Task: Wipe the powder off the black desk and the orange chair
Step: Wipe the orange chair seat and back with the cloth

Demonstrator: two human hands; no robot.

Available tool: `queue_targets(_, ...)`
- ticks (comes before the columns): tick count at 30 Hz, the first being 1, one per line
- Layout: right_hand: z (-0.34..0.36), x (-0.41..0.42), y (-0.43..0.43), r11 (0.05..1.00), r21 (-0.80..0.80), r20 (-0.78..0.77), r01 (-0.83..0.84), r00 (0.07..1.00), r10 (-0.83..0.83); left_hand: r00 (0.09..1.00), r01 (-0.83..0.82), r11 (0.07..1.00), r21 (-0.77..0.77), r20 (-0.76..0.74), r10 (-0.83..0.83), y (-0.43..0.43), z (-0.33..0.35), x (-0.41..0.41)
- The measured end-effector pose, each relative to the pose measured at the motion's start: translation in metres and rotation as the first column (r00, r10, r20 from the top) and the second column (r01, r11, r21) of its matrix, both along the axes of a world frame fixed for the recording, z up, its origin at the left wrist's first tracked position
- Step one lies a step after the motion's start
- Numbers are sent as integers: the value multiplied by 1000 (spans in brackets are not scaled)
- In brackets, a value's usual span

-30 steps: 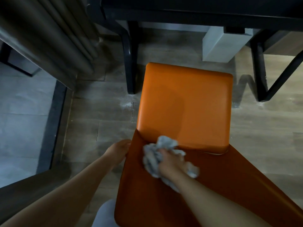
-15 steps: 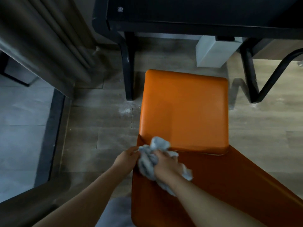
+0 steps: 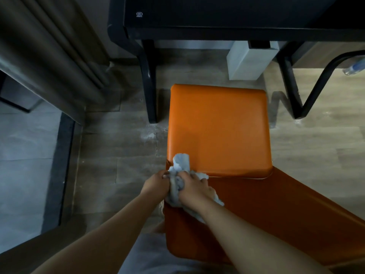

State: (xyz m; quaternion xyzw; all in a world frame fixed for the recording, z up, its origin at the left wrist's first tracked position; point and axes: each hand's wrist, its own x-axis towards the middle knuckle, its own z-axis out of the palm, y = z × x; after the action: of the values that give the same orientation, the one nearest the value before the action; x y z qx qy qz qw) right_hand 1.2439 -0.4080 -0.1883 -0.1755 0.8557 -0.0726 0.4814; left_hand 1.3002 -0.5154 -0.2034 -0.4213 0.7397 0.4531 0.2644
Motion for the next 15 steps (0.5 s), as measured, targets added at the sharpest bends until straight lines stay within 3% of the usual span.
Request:
queue_targets(3,-3,-15,30,998,51,-26,-20,999,22,993,117,993,2,13,-117,1,2,2)
queue_targets(7,-6,-45,95,931,352,-160,-98,974,163,986,141,990,-23,96,-139,10,3,1)
queue_targets(9,-3,-58,115,911,406,-197,-69,967,162,979,182,982,-54,103,-176,16,4,-5)
queue_targets(11,-2,-61,115,927,370,-164,-66,977,135,946,293,951,-96,173,-274,25,8,-13)
queue_targets(15,0,-32,78,974,112,-28,-196,979,200,837,477,877,-57,333,-434,52,12,-35)
